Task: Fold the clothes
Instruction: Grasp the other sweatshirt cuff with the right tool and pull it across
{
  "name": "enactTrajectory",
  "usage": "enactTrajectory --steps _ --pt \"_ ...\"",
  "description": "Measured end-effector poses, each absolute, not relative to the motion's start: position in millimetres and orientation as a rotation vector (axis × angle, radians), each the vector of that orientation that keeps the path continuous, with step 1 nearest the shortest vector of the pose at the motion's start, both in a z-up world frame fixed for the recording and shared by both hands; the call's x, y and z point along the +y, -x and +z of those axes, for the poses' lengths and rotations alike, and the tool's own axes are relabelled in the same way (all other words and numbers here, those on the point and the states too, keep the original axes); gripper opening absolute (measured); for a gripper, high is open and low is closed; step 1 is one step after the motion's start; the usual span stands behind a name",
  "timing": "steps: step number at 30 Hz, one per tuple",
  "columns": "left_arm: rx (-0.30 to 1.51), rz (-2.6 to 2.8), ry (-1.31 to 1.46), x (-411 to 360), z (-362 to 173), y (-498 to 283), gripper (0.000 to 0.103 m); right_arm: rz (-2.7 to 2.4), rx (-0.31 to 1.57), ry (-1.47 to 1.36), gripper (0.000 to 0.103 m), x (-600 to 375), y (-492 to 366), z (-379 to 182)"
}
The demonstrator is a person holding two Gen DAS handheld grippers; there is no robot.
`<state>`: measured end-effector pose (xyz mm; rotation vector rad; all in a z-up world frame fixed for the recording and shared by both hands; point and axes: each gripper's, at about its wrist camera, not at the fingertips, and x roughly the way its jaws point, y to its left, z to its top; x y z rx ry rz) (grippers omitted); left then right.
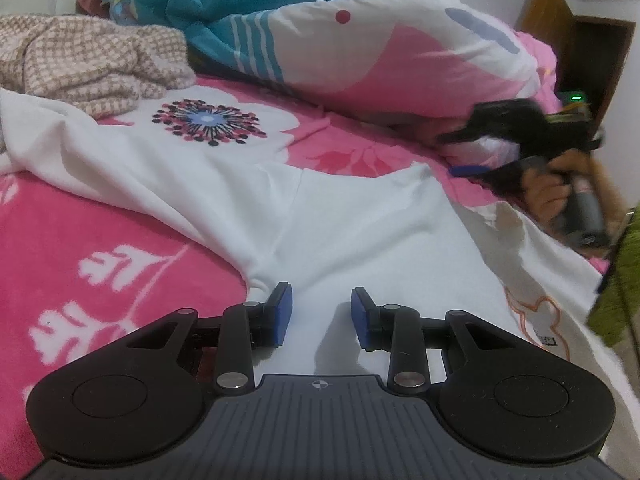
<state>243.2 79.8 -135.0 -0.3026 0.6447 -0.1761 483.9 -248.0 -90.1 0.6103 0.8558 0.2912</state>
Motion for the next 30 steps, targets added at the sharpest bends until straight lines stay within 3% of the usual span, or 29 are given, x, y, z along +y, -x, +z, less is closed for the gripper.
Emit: enactTrajectory --steps 4,7,11,16,22,27,30 --pt "0.623 -0.134 0.438 98.1 -131.4 -239.5 0.032 0.367 0.825 -0.541 0.050 -228.6 -470.4 -52.7" --pt "0.583 -0.056 0.648 130.0 -131.8 -232.6 0.036 0.545 0.834 -0.310 0.051 -153.4 -455.9 -26.3" --pt "0.571 0.068 0.870 170.5 -144.2 -224.6 0.037 0.810 0.812 0.039 0.069 -26.8 -424.2 -10.9" --pt "0.554 0.063 0.963 183.1 -148.2 -219.0 0.037 1.092 0.610 0.524 0.069 115.5 -353.2 -21.3" --pt "0.572 0.030 0.987 187.6 -150.4 -217.0 0.036 1.269 0.262 1.012 0.069 205.9 -297.4 -50.9" --pt "0.589 0.006 1.001 190.5 -151.6 -217.7 0.036 1.350 0.187 1.374 0.070 244.5 -283.3 -83.2" --pt "0.594 0.006 1.004 189.7 -151.8 -219.2 0.036 1.372 0.155 1.427 0.070 256.2 -279.8 -91.3"
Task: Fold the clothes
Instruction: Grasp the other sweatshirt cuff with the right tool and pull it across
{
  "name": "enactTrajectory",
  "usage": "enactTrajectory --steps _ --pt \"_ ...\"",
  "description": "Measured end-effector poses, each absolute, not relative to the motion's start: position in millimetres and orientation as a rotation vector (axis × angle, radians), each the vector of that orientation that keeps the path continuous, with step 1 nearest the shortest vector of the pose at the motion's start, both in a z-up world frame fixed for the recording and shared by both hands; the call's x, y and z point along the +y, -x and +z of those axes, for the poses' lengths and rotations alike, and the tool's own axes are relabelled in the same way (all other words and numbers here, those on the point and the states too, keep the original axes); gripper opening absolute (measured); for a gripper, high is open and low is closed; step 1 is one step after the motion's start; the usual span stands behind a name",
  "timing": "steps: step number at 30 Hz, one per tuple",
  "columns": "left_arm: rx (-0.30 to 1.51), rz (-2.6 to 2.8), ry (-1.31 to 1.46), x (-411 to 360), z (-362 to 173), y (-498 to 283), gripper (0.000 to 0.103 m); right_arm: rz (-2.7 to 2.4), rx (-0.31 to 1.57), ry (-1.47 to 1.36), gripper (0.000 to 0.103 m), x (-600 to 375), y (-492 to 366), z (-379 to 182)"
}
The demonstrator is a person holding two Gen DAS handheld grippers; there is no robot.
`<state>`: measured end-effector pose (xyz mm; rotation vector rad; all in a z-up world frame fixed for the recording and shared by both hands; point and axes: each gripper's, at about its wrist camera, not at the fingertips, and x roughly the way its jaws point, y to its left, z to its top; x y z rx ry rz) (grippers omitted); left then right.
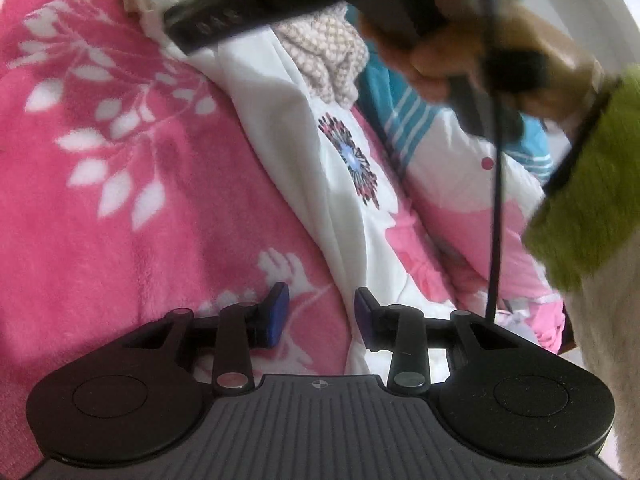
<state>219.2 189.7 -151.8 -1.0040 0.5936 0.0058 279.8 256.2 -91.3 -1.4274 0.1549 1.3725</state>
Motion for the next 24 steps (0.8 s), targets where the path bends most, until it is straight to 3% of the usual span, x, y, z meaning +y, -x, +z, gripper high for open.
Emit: enactTrajectory --steps 3,10,13,15,17,18,24 --pt "0.596 0.004 1.005 189.3 -152.2 -220.2 0.036 1.402 0.136 1.426 0.070 272.0 -279.4 -97.3" --pt "0.593 0.009 1.000 190.8 -152.2 -222.6 0.035 1.459 0.384 1.196 0.068 299.5 -310.7 -96.5" --pt "0.591 0.010 0.991 189.0 -151.9 -223.9 0.035 1.472 0.520 1.082 0.055 298.3 -324.7 -95.9" --pt "0.589 0.012 0.976 186.8 -151.2 -224.8 0.035 1.474 0.564 1.025 0.018 291.5 -327.8 -91.0" --pt "0.588 0.014 0.961 184.6 -150.2 -225.6 0.035 1.470 0.554 0.983 0.007 281.9 -326.9 -84.1" --pt "0.587 0.014 0.959 184.2 -150.0 -226.0 0.035 1.459 0.543 0.952 0.004 278.6 -328.1 -80.0" --pt "0.586 0.012 0.959 185.6 -150.7 -224.9 0.035 1.248 0.390 0.534 0.003 214.4 -349.0 -8.4"
